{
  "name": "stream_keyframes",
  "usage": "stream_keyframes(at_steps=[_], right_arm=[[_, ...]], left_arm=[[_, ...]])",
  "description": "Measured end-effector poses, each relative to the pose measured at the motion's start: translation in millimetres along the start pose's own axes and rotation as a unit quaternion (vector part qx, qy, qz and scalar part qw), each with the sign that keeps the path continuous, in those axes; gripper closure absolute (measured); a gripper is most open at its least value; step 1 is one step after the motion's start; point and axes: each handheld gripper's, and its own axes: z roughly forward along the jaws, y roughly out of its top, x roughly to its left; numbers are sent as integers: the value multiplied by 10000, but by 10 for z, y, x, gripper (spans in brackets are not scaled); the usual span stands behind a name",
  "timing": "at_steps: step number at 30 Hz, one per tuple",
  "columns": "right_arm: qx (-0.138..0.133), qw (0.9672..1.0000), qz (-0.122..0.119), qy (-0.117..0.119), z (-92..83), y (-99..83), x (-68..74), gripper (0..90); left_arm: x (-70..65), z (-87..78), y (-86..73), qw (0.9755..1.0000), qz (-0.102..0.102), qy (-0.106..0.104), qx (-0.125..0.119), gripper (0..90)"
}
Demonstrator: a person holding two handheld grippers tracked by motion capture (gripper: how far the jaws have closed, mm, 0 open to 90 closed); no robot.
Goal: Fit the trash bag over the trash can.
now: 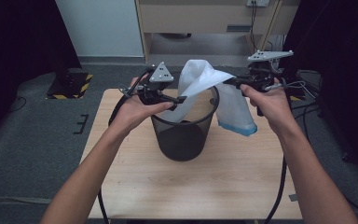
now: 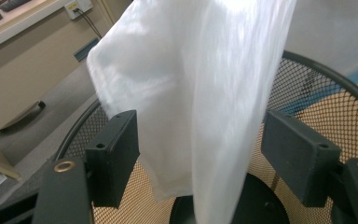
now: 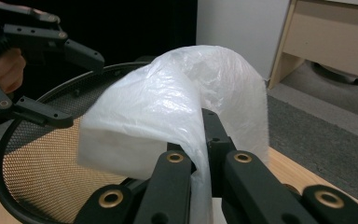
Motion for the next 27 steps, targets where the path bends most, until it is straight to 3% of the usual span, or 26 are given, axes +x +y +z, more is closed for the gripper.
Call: stream_keyframes(at_steps=[6, 9, 13, 18, 20, 23, 25, 27], right_arm=[[50, 9999, -68, 70, 119, 32, 113, 900], [115, 9998, -119, 67, 179, 42, 155, 900], [161, 9997, -162, 85, 253, 68, 229, 900], [50, 9997, -154, 172, 275, 121, 285, 900], [10, 9997, -162, 200, 270, 129, 304, 900], [2, 9996, -182, 226, 267, 85, 322, 900], [9, 9996, -192, 216, 261, 48, 318, 897], [-24, 9996, -166, 235, 242, 24, 306, 892]], left_arm=[[-66, -29, 65, 9998, 9, -131, -133, 266], [-127, 0, 88, 9998, 8, -169, -87, 230], [-184, 69, 116, 10000, 17, -69, 10, 151], [-189, 192, 146, 9997, 9, -138, 195, 169], [-188, 211, 167, 9996, 143, -132, 191, 251], [-174, 188, 185, 9989, 380, -61, 257, 501], [-160, 158, 192, 9992, 352, -10, 173, 645], [-136, 95, 206, 9993, 300, 218, -32, 766]])
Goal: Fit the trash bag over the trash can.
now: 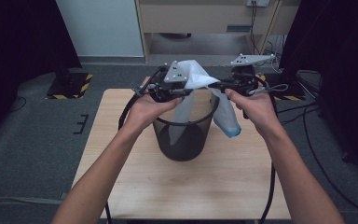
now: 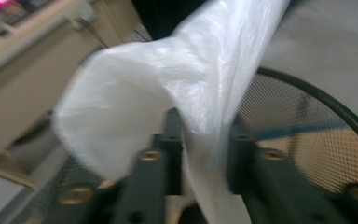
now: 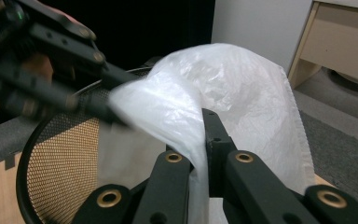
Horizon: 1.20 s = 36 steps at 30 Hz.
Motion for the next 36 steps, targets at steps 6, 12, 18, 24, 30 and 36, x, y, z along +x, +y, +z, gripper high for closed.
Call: stream_keyframes(at_steps=[6, 12, 18, 24, 30, 36], right_arm=[[-64, 9999, -99, 66, -14, -43, 8, 794], [-65, 9998, -193, 38, -8, -114, 29, 684], [20, 9999, -131, -53, -7, -229, -27, 617], [84, 9996, -59, -252, -93, -352, -134, 619], [-33, 9994, 83, -339, -203, -449, -259, 623], [-182, 9992, 206, -277, -327, -455, -327, 780]], left_arm=[[101, -124, 43, 9987, -395, -38, -332, 894], [179, -179, 57, 9973, -580, 112, -442, 897], [233, -211, 38, 9963, -681, 253, -469, 898], [312, -263, -17, 9943, -854, 313, -553, 899], [322, -307, -62, 9948, -807, 385, -482, 899], [337, -312, -119, 9964, -697, 376, -293, 898]])
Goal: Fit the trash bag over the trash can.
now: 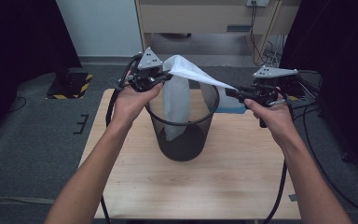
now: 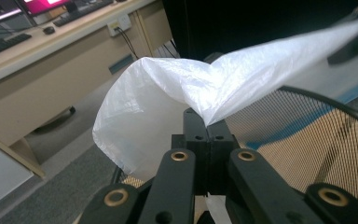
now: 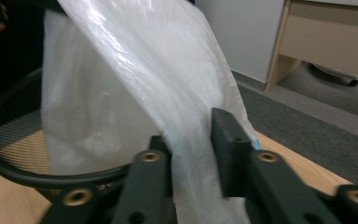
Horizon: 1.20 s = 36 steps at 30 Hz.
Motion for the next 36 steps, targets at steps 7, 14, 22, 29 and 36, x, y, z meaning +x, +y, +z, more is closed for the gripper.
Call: stream_keyframes(at_steps=[7, 14, 22, 29, 36], right_arm=[[-123, 9991, 268, 313, -40, 148, -59, 893], [-153, 9977, 361, 544, 93, 363, -29, 899], [-1, 9978, 212, 622, 192, 412, 71, 899], [54, 9981, 149, 601, 210, 417, 126, 899], [120, 9980, 57, 614, 254, 416, 184, 898]], left_arm=[[-30, -2, -125, 9994, 102, -205, 264, 896], [25, -6, -291, 9979, 197, -204, 585, 886], [36, -50, -444, 9975, 304, -233, 594, 810], [-36, -102, -376, 9997, 117, 197, 73, 260], [-31, 24, -308, 9996, 229, 119, 124, 203]])
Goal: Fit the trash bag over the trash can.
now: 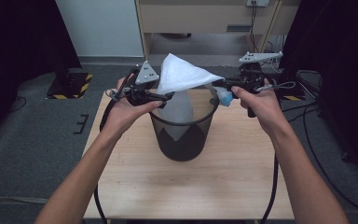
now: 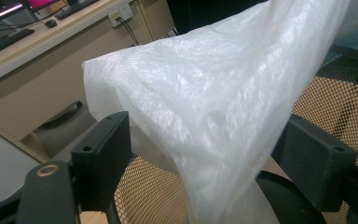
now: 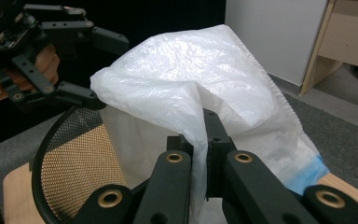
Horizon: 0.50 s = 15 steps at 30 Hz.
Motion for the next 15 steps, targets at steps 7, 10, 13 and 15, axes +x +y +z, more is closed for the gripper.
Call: stream_keyframes(at_steps=[7, 10, 13, 15], right_arm=[[106, 9998, -144, -18, -26, -31, 89, 898], [92, 9998, -151, -12, -69, -45, 123, 898], [47, 9998, -196, 24, -120, -49, 187, 898], [6, 9998, -211, 61, -153, -41, 229, 898]], left_arm=[[-50, 9, 12, 9990, 157, -413, 117, 606], [-104, -48, 24, 9979, 225, -603, 94, 717], [-155, -124, 32, 9964, 218, -816, 79, 825], [-177, -154, 24, 9957, 217, -894, 102, 848]])
